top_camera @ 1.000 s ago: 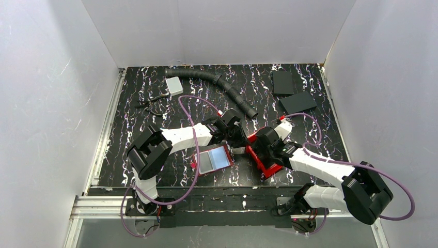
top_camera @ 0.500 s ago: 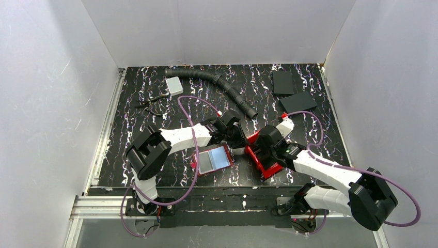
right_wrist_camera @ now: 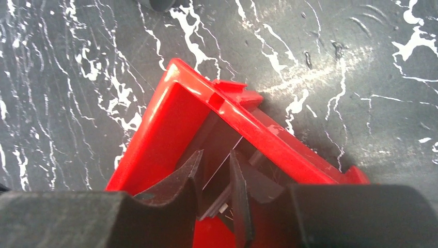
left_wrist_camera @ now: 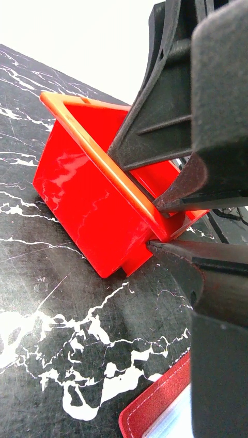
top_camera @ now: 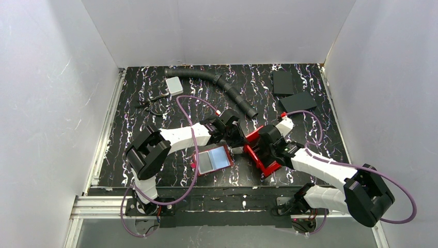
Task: Put the credit cards into the card holder
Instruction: Pick up the credit card from the storage box.
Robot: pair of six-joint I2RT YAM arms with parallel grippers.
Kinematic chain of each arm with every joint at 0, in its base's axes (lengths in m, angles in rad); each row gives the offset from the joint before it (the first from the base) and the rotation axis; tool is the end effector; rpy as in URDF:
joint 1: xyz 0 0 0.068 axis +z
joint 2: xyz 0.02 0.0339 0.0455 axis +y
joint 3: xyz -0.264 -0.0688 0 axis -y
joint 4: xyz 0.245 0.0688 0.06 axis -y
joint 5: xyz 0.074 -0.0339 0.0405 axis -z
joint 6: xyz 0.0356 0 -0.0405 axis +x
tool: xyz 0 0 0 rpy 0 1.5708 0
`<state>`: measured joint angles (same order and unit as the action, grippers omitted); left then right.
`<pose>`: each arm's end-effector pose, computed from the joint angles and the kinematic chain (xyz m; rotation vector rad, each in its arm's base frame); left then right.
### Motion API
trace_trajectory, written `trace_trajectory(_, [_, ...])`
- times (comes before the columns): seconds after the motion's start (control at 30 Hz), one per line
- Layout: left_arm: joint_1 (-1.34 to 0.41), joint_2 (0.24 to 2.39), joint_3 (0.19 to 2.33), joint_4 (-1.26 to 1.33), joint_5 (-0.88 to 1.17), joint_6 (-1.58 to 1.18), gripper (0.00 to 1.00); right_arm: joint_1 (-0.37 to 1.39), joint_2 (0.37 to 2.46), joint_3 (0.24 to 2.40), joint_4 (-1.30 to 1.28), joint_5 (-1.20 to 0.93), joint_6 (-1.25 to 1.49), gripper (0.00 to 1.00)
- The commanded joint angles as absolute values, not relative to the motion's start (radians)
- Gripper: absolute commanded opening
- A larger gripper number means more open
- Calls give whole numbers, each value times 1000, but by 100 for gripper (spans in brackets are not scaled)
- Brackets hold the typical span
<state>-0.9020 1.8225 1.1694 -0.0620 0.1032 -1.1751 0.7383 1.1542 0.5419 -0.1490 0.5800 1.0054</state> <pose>0.2448 -0.3156 0.1962 -0.2912 2.5662 -1.0822 0.1783 0.1358 0.1916 0.5675 2.1272 0.2969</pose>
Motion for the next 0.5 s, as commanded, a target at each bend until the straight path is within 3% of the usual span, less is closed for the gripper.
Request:
trace_trajectory(0.0, [-922, 1773, 1164, -72, 177, -1154, 0, 721, 1146, 540, -10, 556, 1018, 32])
trace_trajectory(0.2, [-923, 1765, 1169, -58, 192, -1144, 0, 684, 1117, 493, 105, 513, 1012, 30])
trace_trajectory(0.47, [-922, 1775, 1172, -45, 204, -1152, 0, 644, 1175, 512, 24, 474, 1051, 32])
